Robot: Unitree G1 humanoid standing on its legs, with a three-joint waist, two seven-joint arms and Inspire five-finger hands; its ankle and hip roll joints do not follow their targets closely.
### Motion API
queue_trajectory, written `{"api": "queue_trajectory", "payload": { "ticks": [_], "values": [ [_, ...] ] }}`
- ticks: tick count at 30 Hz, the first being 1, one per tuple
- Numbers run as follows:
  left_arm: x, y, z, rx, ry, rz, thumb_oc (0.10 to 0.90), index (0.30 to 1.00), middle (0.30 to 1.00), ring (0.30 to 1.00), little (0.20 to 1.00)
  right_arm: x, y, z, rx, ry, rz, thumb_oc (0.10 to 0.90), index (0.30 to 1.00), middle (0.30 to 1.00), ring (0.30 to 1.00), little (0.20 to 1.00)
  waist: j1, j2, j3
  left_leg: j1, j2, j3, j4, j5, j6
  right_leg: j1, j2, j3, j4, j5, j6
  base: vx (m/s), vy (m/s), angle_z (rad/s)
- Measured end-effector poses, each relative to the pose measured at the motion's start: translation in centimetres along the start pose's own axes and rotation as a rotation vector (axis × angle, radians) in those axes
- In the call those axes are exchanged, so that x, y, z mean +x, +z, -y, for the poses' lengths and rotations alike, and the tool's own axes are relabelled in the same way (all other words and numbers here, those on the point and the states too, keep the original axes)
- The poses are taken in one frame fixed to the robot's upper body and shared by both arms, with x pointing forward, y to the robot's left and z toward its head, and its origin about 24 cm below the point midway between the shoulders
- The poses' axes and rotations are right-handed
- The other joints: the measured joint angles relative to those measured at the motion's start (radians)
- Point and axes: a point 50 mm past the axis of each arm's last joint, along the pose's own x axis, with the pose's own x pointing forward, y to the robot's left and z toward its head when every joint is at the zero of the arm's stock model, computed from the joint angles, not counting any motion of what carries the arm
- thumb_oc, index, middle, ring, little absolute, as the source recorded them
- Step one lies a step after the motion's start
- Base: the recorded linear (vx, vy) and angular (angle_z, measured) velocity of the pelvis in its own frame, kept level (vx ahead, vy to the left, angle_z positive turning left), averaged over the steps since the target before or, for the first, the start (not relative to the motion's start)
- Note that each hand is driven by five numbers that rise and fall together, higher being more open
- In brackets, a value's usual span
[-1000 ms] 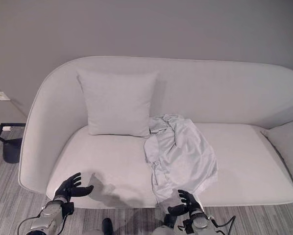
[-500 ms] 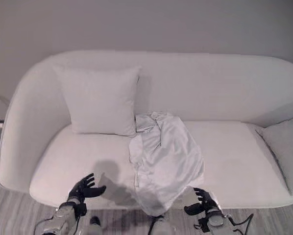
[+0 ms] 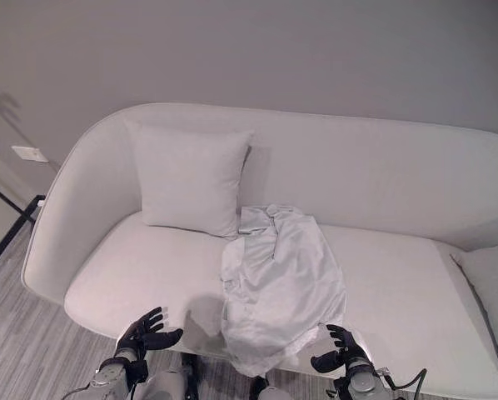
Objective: Hang the clothes on the sofa on the clothes rack.
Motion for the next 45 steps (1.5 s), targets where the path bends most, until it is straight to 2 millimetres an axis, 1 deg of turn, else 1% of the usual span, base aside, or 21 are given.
{"api": "queue_trajectory", "payload": {
  "ticks": [1,2,5,6,7,8,9,10,12,13,14,15,17,19,21,25,29,32,36,41,45],
  "values": [
    [0.1,0.9,-0.1,0.013,-0.005,0.031,0.8,0.9,0.9,0.9,0.9,0.1,0.6,0.2,-0.013,-0.007,0.022,0.8,0.9,0.9,0.9,0.9,-0.006,0.003,-0.005,0.032,-0.017,-0.001,-0.039,-0.047,0.027,-0.025,-0.02,0.018,0.062,-0.005,0.04,-0.01,0.126,-0.49],
    [0.2,2.2,-0.3,0.031,-0.01,0.081,0.8,0.9,0.9,0.9,0.9,0.2,1.5,0.0,-0.015,-0.006,0.057,0.8,0.9,0.9,0.9,0.9,-0.017,-0.017,0.004,0.038,-0.048,0.015,-0.047,-0.04,0.048,-0.072,-0.07,0.015,0.164,-0.018,0.062,-0.01,0.072,-0.24],
    [0.6,6.0,-0.7,0.077,-0.02,0.203,0.8,0.9,0.9,0.9,0.9,0.1,3.2,0.0,-0.007,-0.005,0.133,0.8,0.9,0.9,0.9,0.9,-0.037,-0.027,0.026,0.049,-0.092,0.015,-0.049,-0.053,0.08,-0.185,-0.16,0.04,0.406,0.004,0.104,0.06,-0.07,0.11],
    [0.7,7.0,-0.8,0.081,-0.016,0.235,0.8,0.9,0.9,0.9,0.9,0.1,3.3,0.0,-0.008,-0.003,0.138,0.8,0.9,0.9,0.9,0.9,-0.033,-0.027,0.027,0.051,-0.089,0.01,-0.049,-0.062,0.083,-0.187,-0.178,0.047,0.412,0.001,0.111,0.2,-0.319,0.11],
    [0.7,8.1,-1.1,0.088,-0.01,0.272,0.8,0.9,0.9,0.9,0.9,0.0,3.6,0.1,-0.007,-0.006,0.153,0.8,0.9,0.9,0.9,0.9,-0.029,-0.032,0.027,0.048,-0.095,0.014,-0.047,-0.073,0.091,-0.181,-0.212,0.044,0.404,0.014,0.131,0.11,-0.215,0.06],
    [0.6,8.5,-1.4,0.096,-0.005,0.29,0.8,0.9,0.9,0.9,0.9,0.0,3.9,0.2,-0.007,-0.01,0.164,0.8,0.9,0.9,0.9,0.9,-0.027,-0.034,0.028,0.046,-0.097,0.009,-0.048,-0.071,0.079,-0.174,-0.244,0.035,0.362,0.024,0.149,0.16,-0.332,-0.1],
    [0.3,9.2,-1.8,0.113,0.006,0.318,0.8,0.9,0.9,0.9,0.9,-0.1,4.6,0.8,-0.007,-0.025,0.197,0.8,0.9,0.9,0.9,0.9,-0.018,-0.04,0.032,0.038,-0.104,0.015,-0.049,-0.082,0.079,-0.134,-0.293,-0.018,0.186,0.045,0.175,0.12,-0.248,-0.11],
    [0.2,9.9,-2.6,0.125,0.028,0.343,0.8,0.9,0.9,0.9,0.9,0.0,6.1,1.5,0.013,-0.056,0.248,0.8,0.9,0.9,0.9,0.9,-0.029,-0.039,0.044,0.032,-0.098,0.001,-0.052,-0.072,0.078,-0.101,-0.319,-0.019,0.027,0.076,0.212,0.14,-0.317,-0.09],
    [0.2,10.7,-3.2,0.164,0.049,0.362,0.8,0.9,0.9,0.9,0.9,-0.1,6.8,2.6,0.005,-0.088,0.279,0.8,0.9,0.9,0.9,0.9,-0.028,-0.051,0.054,0.028,-0.091,-0.011,-0.066,-0.052,0.052,-0.015,-0.299,0.0,-0.237,0.133,0.247,0.15,-0.291,0.24],
    [0.1,11.2,-3.6,0.192,0.06,0.376,0.8,0.9,0.9,0.9,0.9,-0.1,6.9,3.1,0.014,-0.111,0.282,0.8,0.9,0.9,0.9,0.9,-0.029,-0.082,0.066,0.036,-0.098,-0.027,-0.074,-0.05,0.036,0.027,-0.299,-0.014,-0.285,0.167,0.242,0.18,-0.288,0.47],
    [0.1,11.1,-3.5,0.197,0.058,0.377,0.8,0.9,0.9,0.9,0.9,-0.1,6.8,3.5,0.017,-0.125,0.278,0.8,0.9,0.9,0.9,0.9,-0.028,-0.097,0.071,0.037,-0.095,-0.039,-0.075,-0.048,0.017,0.036,-0.288,-0.005,-0.292,0.249,0.238,0.12,-0.245,0.52],
    [0.0,10.6,-3.3,0.191,0.048,0.367,0.8,0.9,0.9,0.9,0.9,-0.1,6.6,4.1,0.02,-0.14,0.271,0.8,0.9,0.9,0.9,0.9,-0.029,-0.093,0.07,0.036,-0.073,-0.048,-0.075,-0.042,0.004,0.042,-0.264,-0.005,-0.296,0.305,0.237,0.11,-0.233,0.3],
    [-0.2,9.4,-2.4,0.161,0.022,0.346,0.8,0.9,0.9,0.9,0.9,-0.3,6.9,6.1,-0.021,-0.185,0.284,0.8,0.9,0.9,0.9,0.9,-0.023,-0.046,0.066,0.027,-0.004,-0.053,-0.075,-0.044,-0.014,0.041,-0.192,-0.019,-0.295,0.29,0.213,0.05,-0.185,0.07],
    [-0.4,8.5,-1.1,0.139,-0.017,0.329,0.8,0.9,0.9,0.9,0.9,-0.6,7.5,9.6,-0.089,-0.265,0.3,0.8,0.9,0.9,0.9,0.9,-0.029,-0.007,0.062,0.014,0.053,-0.057,-0.074,-0.033,-0.025,0.032,-0.136,-0.032,-0.291,0.281,0.189,-0.01,-0.124,-0.03],
    [-0.5,8.5,-0.2,0.126,-0.052,0.337,0.8,0.9,0.9,0.9,0.9,-1.1,8.4,12.8,-0.113,-0.357,0.318,0.8,0.9,0.9,0.9,0.9,-0.039,0.008,0.063,-0.001,0.076,-0.057,-0.066,-0.02,-0.039,0.023,-0.109,-0.041,-0.29,0.278,0.181,-0.02,-0.076,-0.02],
    [-0.7,10.4,0.6,0.148,-0.088,0.409,0.8,0.9,0.9,0.9,0.9,-1.4,11.7,17.0,-0.104,-0.471,0.373,0.8,0.9,0.9,0.9,0.9,-0.062,0.015,0.073,-0.046,0.077,-0.053,-0.069,-0.012,-0.053,-0.025,-0.107,-0.041,-0.29,0.28,0.178,-0.06,-0.025,0.01],
    [-0.7,13.5,1.0,0.193,-0.108,0.503,0.8,0.9,0.9,0.9,0.9,-0.9,15.3,17.9,-0.005,-0.472,0.443,0.8,0.9,0.9,0.9,0.9,-0.053,0.028,0.089,-0.105,0.074,-0.052,-0.068,-0.006,-0.061,-0.086,-0.109,-0.037,-0.29,0.29,0.178,-0.07,0.021,-0.01],
    [-0.9,16.5,1.6,0.217,-0.117,0.599,0.8,0.9,0.9,0.9,0.9,-1.4,19.3,18.5,0.028,-0.472,0.545,0.8,0.9,0.9,0.9,0.9,-0.036,0.054,0.144,-0.144,0.069,-0.052,-0.066,0.004,-0.055,-0.126,-0.113,-0.029,-0.29,0.306,0.174,-0.09,0.048,-0.03],
    [-1.2,19.5,2.5,0.232,-0.131,0.696,0.8,0.9,0.9,0.9,0.9,-2.3,23.2,21.0,0.054,-0.523,0.593,0.8,0.9,0.9,0.9,0.9,-0.018,0.08,0.186,-0.217,0.058,-0.053,-0.067,0.019,-0.048,-0.199,-0.122,-0.027,-0.29,0.319,0.175,-0.03,0.042,0.03],
    [-2.0,20.6,2.6,0.242,-0.136,0.754,0.8,0.9,0.9,0.9,0.9,-2.9,24.8,23.4,0.114,-0.58,0.575,0.8,0.9,0.9,0.9,0.9,0.002,0.082,0.234,-0.254,0.029,-0.053,-0.071,0.022,-0.043,-0.234,-0.152,-0.029,-0.29,0.323,0.177,0.0,0.077,0.07],
    [-3.0,21.5,2.7,0.248,-0.153,0.81,0.8,0.9,0.9,0.9,0.9,-4.3,24.7,26.8,0.119,-0.685,0.524,0.8,0.9,0.9,0.9,0.9,0.031,0.084,0.241,-0.297,0.01,-0.06,-0.07,0.026,-0.038,-0.27,-0.171,-0.039,-0.289,0.324,0.178,0.03,0.067,0.09]
  ]
}}
